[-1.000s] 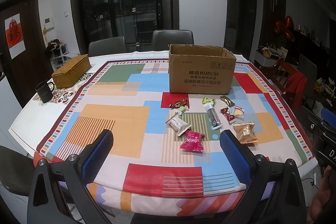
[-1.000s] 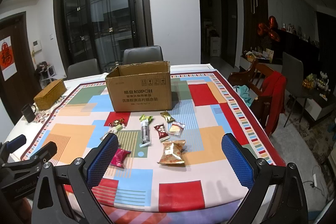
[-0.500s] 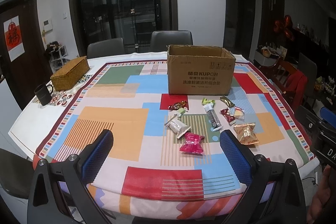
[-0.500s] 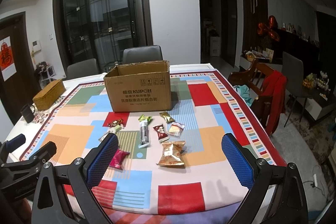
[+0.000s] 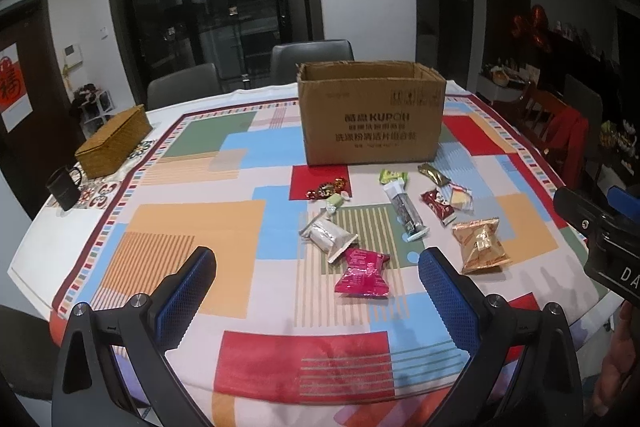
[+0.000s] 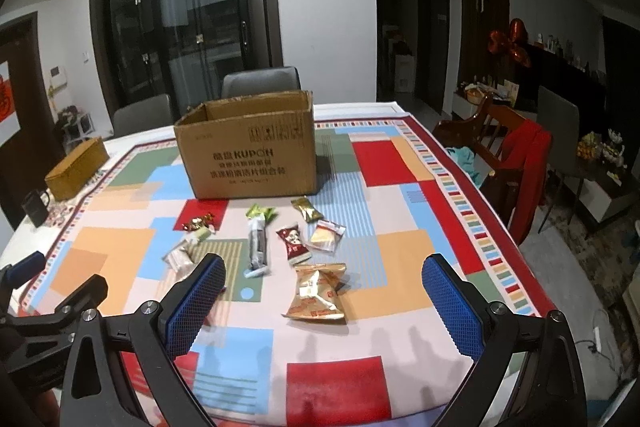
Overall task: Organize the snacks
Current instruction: 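Grasp the gold biscuit packet with the right tool while the left tool grasps the pink packet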
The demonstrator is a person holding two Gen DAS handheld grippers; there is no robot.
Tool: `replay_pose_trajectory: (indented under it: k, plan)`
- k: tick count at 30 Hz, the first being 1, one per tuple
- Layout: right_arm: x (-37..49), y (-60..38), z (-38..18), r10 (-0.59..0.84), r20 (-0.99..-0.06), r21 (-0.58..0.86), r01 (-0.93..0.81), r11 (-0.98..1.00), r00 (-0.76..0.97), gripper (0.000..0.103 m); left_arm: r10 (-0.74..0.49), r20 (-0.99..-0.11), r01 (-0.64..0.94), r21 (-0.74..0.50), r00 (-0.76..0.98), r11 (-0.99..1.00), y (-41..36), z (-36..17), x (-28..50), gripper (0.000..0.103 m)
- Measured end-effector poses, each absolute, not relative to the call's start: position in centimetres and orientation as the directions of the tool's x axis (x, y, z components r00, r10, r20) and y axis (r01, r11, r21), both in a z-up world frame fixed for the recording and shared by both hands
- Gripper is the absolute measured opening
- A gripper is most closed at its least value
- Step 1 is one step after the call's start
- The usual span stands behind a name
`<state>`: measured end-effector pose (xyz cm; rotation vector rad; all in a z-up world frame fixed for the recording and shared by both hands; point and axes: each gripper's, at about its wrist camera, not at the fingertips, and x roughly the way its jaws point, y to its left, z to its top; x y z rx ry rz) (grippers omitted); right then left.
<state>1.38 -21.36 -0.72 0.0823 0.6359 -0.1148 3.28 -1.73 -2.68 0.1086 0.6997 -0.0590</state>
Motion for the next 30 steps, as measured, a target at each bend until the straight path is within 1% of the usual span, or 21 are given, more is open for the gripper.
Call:
replay_pose_trajectory:
  k: [12, 17, 23, 30]
  plan:
    - [5.5, -21.8, -5.5, -0.066, -0.661, 0.048, 0.13, 0.99, 0.748, 0.1, -0.06, -0.667, 0.158, 0.087, 0.743, 0.984, -3.4, -7.0, 6.7, 0.103]
    - [6.6, -21.6, -7.1, -0.065, -0.681, 0.034, 0.12, 0.992, 0.729, 0.1, -0.073, -0.692, 0.179, 0.083, 0.719, 0.98, -3.9, -9.2, 8.2, 0.099]
    - [8.0, -21.5, -9.0, -0.066, -0.699, 0.024, 0.115, 0.993, 0.712, 0.099, -0.073, -0.708, 0.201, 0.099, 0.703, 0.975, -4.5, -11.3, 9.3, 0.092]
    - [9.2, -21.1, -11.0, -0.066, -0.724, 0.007, 0.104, 0.995, 0.686, 0.092, -0.067, -0.723, 0.208, 0.107, 0.688, 0.972, -4.9, -13.3, 10.2, 0.085]
